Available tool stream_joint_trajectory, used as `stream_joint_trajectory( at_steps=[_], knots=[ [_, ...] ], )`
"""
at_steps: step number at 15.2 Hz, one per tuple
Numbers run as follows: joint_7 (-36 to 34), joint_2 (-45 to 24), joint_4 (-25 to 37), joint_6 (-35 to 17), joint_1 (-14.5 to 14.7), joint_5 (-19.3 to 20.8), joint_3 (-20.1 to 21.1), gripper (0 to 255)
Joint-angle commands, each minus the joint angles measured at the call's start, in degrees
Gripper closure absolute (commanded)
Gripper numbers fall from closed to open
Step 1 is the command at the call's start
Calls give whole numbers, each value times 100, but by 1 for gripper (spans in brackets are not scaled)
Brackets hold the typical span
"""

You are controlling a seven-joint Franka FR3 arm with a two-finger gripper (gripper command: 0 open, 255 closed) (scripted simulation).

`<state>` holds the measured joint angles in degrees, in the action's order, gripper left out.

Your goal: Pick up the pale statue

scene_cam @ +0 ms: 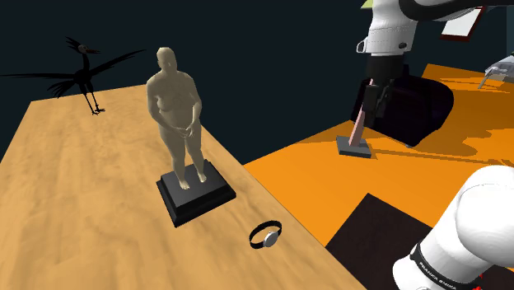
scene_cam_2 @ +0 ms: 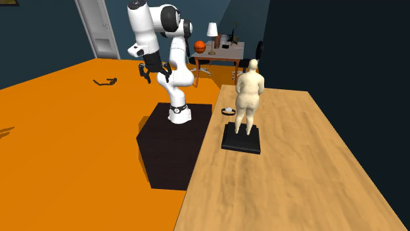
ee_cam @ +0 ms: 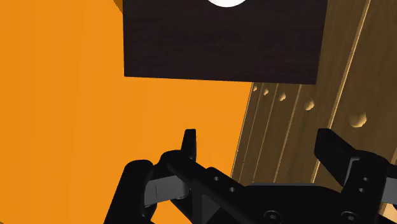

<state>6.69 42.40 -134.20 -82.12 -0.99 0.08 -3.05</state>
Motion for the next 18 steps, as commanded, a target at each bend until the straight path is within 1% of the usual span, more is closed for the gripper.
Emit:
stream_joint_trajectory(
  at_steps=[1,9,18],
  knots=[
    [0,0,0,0,0,0,0,0],
    [613,-1061,716,-911,593,-472,158,0],
    [1336,-2150,1790,-1577,1174,-954,391,0]
  ],
)
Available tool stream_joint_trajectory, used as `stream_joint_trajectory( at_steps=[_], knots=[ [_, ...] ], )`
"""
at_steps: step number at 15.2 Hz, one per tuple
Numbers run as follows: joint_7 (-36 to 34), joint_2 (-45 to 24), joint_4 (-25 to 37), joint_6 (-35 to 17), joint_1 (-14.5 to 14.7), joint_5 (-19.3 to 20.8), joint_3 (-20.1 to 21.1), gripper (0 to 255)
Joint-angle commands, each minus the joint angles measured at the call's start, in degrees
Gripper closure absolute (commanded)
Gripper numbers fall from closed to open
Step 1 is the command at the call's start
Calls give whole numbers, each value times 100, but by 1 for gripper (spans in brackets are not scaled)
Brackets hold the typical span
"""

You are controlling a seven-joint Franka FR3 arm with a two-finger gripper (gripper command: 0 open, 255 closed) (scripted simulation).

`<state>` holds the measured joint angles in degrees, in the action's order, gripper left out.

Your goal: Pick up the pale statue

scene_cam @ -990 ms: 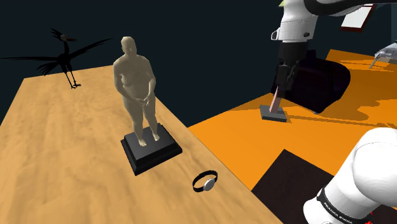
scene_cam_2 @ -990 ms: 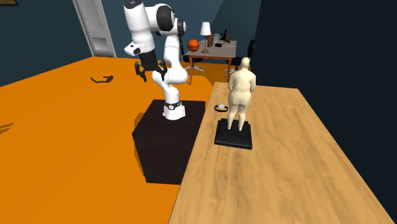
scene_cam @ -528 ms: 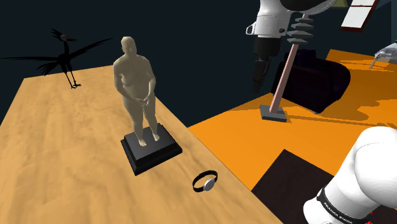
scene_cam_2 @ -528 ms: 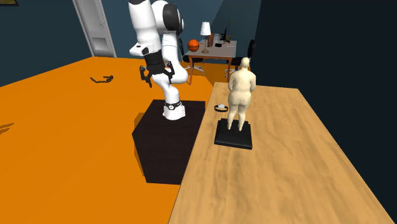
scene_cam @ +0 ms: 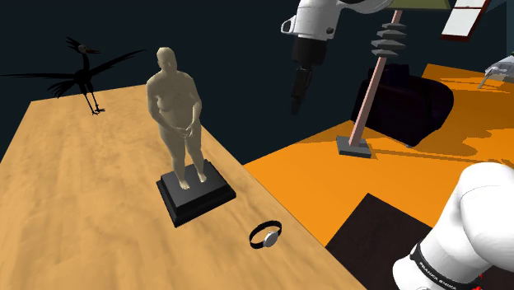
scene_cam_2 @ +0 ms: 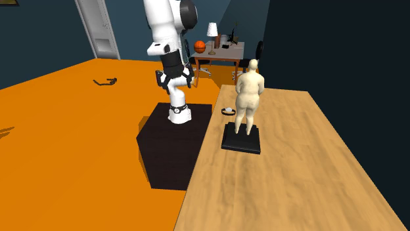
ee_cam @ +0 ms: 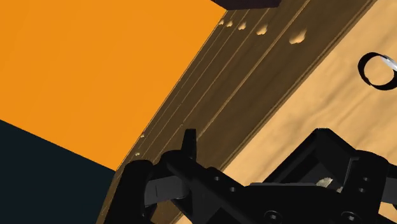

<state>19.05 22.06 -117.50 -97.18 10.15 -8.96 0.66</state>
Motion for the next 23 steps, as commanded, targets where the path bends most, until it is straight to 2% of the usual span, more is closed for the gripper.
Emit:
stream_joint_trajectory(
  at_steps=[1,10,19,20,23],
  knots=[
    [180,-230,253,-124,118,-99,51,0],
    [862,-1188,1561,-437,600,-474,358,0],
    [1459,-2068,3040,-507,1028,-698,742,0],
    [1483,-2106,3108,-505,1047,-703,760,0],
    [1552,-2022,2773,-747,1048,-731,762,0]
  ],
)
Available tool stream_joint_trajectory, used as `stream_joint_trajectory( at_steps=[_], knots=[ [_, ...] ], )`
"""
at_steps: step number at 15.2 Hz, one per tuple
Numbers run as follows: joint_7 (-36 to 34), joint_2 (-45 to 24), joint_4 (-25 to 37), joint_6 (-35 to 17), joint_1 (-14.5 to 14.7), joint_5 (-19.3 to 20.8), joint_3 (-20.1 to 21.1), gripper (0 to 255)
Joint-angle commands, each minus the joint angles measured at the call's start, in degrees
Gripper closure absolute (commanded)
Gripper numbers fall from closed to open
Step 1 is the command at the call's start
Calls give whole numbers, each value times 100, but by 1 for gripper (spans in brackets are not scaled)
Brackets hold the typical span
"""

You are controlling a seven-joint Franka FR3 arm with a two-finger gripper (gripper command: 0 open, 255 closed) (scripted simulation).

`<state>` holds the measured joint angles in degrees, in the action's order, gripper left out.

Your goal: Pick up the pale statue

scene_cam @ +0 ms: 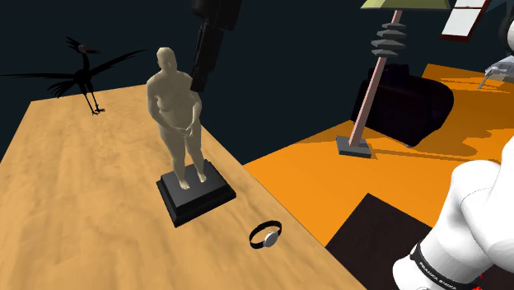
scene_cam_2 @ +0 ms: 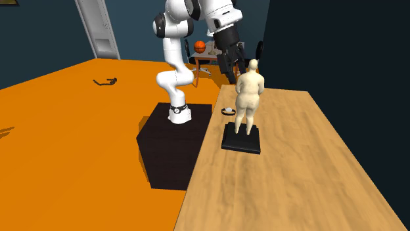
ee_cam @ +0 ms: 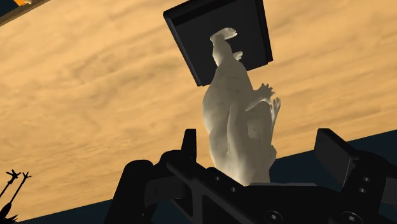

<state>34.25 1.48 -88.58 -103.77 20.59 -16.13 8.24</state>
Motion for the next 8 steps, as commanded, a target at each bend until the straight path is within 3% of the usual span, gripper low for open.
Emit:
stream_joint_trajectory(
  at_steps=[1,6,7,8],
  knots=[
    [54,60,-225,-168,5,-24,4,0],
    [134,135,-589,-448,9,-58,8,0],
    [128,130,-579,-444,11,-55,10,255],
    [127,125,-575,-446,11,-54,11,255]
  ],
)
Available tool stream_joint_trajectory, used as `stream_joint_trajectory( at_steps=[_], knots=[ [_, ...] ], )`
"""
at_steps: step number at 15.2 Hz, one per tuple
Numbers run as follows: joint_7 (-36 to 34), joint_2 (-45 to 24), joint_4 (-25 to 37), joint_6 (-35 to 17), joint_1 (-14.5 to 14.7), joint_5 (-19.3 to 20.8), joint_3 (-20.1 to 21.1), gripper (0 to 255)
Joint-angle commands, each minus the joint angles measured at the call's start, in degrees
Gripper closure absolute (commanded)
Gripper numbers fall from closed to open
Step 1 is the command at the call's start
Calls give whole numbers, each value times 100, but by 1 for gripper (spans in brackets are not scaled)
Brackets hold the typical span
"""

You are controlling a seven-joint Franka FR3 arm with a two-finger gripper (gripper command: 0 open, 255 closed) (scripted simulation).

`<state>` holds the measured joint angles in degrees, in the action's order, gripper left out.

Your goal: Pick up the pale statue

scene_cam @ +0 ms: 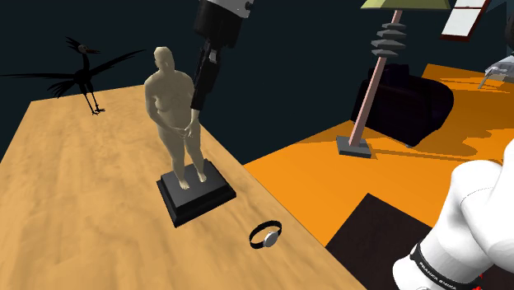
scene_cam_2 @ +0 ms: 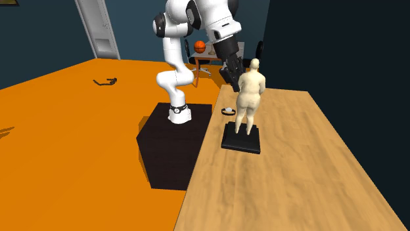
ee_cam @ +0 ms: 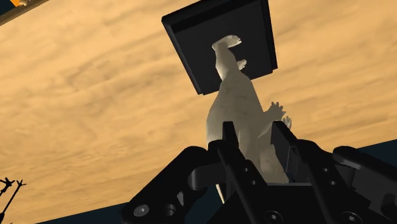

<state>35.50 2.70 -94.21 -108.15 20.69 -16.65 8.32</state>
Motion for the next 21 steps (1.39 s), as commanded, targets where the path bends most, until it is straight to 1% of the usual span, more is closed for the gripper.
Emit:
stream_joint_trajectory(
  at_steps=[1,8,21],
  knots=[
    [-1,-1,-8,-9,3,-1,3,255],
    [8,13,-25,-9,0,-5,-1,255],
    [-294,-367,1452,1052,-5,117,-5,255]
  ],
)
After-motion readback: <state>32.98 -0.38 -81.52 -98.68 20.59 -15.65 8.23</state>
